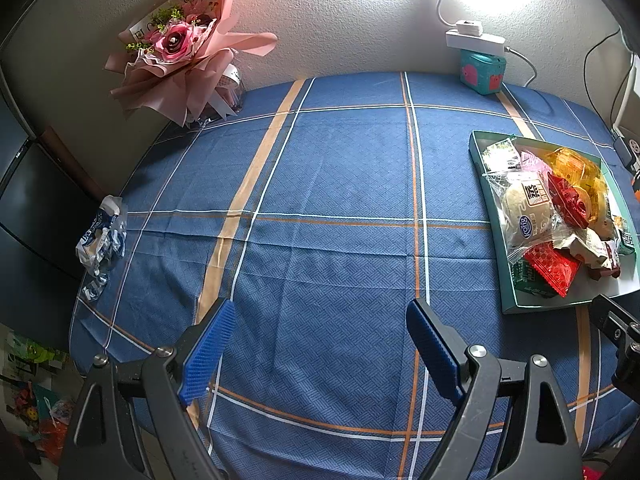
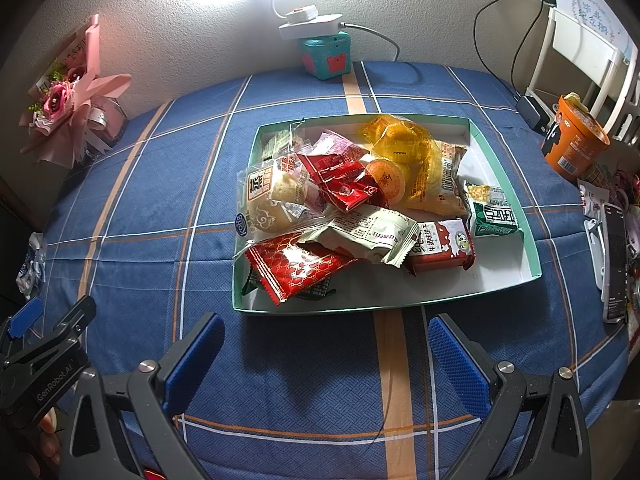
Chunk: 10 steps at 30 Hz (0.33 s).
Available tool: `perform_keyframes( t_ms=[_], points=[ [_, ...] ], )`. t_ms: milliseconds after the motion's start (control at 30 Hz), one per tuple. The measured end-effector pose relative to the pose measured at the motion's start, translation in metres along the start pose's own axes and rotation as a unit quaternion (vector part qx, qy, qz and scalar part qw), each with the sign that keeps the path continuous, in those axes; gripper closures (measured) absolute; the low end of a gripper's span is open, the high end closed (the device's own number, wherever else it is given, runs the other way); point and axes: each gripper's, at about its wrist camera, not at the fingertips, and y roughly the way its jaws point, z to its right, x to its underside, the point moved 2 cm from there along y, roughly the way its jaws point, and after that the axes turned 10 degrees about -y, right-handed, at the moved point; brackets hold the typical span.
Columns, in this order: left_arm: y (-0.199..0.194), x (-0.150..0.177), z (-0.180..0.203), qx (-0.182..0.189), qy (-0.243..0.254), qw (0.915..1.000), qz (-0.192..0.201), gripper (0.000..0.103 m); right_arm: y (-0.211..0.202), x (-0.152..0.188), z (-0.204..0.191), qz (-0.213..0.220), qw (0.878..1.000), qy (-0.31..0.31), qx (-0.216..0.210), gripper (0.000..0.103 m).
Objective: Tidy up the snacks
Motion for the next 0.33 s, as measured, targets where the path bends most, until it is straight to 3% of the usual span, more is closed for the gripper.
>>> perform_keyframes(
  t_ms=[333],
  points=[
    [-0.0036, -0.0007, -0.0029, 0.009, -0.002, 0.9999, 0.009, 0.015, 0.0005, 0.0, -0.0006, 0.0, 1.0, 0.0, 0.0, 0.0]
  ],
)
